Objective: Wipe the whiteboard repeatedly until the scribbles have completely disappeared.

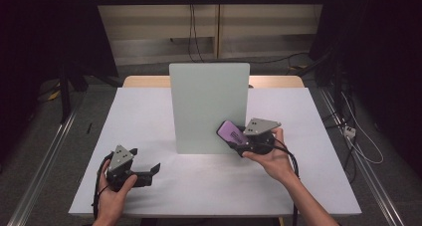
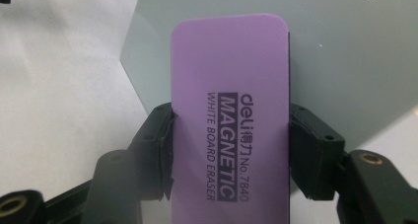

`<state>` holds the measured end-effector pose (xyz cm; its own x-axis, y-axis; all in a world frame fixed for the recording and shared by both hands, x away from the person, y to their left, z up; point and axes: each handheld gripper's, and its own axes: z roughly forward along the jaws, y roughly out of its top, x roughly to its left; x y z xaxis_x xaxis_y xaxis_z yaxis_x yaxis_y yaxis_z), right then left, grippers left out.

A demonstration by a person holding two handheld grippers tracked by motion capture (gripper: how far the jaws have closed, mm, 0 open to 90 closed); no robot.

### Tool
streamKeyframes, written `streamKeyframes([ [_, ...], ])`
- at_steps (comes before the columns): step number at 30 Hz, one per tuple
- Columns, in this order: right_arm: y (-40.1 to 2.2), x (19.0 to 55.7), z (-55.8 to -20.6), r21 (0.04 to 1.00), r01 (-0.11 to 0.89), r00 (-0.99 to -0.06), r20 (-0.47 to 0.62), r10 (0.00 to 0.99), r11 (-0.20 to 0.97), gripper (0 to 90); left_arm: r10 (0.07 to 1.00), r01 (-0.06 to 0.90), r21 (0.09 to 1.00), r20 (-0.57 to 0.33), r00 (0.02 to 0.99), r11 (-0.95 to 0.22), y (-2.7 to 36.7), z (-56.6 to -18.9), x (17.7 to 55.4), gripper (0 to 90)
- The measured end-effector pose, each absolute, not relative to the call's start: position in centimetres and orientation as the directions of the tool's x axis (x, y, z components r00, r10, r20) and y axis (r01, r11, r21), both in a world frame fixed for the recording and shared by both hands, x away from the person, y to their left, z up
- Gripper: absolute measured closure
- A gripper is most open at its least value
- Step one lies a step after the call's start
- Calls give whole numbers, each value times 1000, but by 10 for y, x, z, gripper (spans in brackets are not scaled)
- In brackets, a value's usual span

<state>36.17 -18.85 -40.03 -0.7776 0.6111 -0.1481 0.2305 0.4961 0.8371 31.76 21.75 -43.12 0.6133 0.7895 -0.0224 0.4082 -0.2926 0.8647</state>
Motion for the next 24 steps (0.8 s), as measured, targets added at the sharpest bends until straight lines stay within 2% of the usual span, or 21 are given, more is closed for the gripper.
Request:
streamKeyframes([
  [8, -194, 356, -418, 839, 243, -786, -124, 605, 487, 415, 787, 409, 863, -23, 616, -295, 216, -432, 318, 44],
  [24, -156, 365, -426, 824, 205, -850, -118, 514, 528, 415, 784, 414, 860, -28, 620, -297, 215, -433, 321, 44],
])
